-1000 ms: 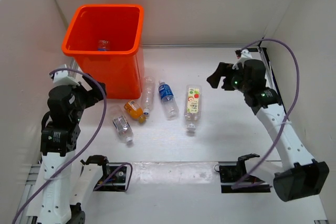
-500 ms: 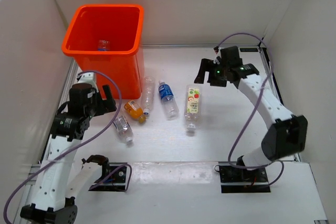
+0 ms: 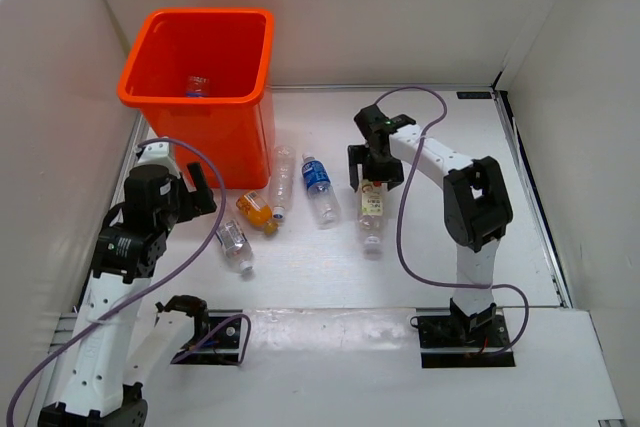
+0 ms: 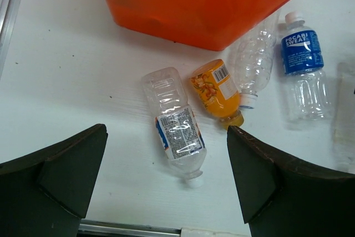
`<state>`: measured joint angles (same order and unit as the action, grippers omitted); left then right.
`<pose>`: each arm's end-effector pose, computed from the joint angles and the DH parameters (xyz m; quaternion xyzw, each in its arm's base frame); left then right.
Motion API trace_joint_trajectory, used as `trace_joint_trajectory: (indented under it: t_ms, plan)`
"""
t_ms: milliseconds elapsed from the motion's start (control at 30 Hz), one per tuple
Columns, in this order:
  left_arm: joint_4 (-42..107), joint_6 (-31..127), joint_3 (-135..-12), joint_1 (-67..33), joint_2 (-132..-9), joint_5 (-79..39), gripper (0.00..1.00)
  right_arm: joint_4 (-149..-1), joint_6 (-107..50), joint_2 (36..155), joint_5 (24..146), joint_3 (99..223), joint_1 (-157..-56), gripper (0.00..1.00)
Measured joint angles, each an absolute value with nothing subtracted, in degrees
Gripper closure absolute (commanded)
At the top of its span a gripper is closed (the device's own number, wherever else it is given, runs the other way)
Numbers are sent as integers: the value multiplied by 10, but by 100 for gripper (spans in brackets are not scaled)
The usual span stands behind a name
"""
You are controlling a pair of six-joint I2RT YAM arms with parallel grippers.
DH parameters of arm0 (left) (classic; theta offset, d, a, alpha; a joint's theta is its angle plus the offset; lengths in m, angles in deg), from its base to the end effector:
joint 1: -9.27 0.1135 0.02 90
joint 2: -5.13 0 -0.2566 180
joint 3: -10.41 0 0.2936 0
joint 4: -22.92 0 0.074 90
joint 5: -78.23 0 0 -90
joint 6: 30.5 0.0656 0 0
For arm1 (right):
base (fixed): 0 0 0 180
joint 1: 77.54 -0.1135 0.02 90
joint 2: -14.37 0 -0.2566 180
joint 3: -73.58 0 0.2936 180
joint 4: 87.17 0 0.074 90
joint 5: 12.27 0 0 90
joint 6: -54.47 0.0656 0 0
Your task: Put the plastic bottles in the bin
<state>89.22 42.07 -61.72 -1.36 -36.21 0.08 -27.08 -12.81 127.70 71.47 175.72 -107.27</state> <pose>0.1912 -0.0222 0.3530 -0.0996 0.8799 -0.0214 0.4640 0.3981 0.2191 0.1603 -0.0514 0.9839 0.0234 0.1695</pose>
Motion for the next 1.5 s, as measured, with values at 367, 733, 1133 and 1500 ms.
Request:
trace_joint_trajectory:
  t_ms: [367, 733, 1133, 1500]
  plan:
    - [896, 421, -617, -14, -361, 1, 0, -256, -125, 1289, 704, 1765, -1059, 42]
    - [899, 421, -610, -14, -345, 0, 0, -214, -127, 1206, 690, 1809, -1040, 100]
    - [900, 420, -610, -14, -351, -4, 0, -450, -134, 997, 687, 2034, -1073, 100]
    - [900, 419, -610, -14, -358, -6, 0, -688, -257, 1256, 654, 2299, -1232, 100]
